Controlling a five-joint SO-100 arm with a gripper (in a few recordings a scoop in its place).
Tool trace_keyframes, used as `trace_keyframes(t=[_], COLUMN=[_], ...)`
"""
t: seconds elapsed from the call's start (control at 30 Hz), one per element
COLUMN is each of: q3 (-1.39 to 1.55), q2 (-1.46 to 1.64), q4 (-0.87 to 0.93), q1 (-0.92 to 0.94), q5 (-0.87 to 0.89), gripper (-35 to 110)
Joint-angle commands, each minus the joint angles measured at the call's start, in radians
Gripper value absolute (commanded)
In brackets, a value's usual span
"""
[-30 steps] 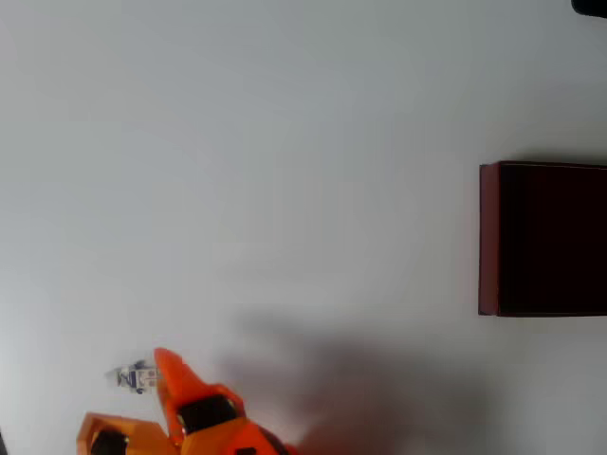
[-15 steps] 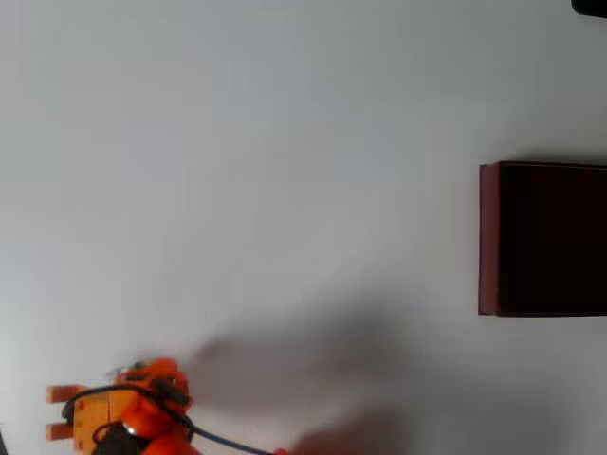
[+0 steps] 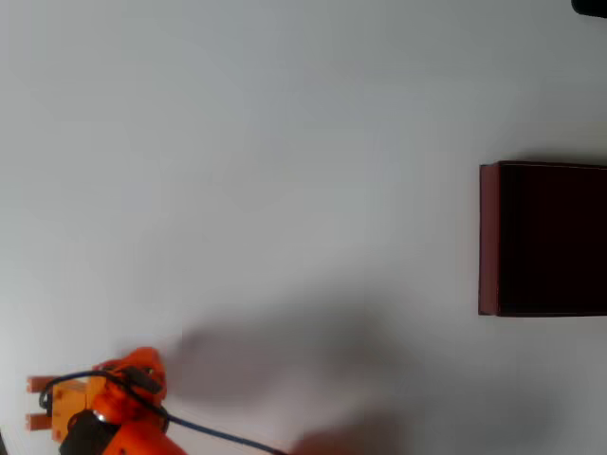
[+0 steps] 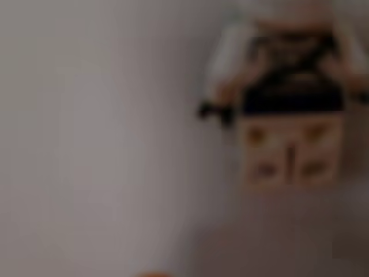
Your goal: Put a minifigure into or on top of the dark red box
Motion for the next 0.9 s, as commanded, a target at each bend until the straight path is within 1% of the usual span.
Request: trace_keyframes(t=[0.0, 0.27, 0.53, 0.87], q3=[-0.031, -0.028, -0.018, -0.014], q2=[-0.012, -0.077, -0.087, -0.101], q4=[0.011, -0.058, -0.077, -0.101], q1=[-0.009, 0.002, -0.057, -0.074], q5=[0.028, 0.026, 0.086, 0.092], gripper=[25, 25, 25, 24])
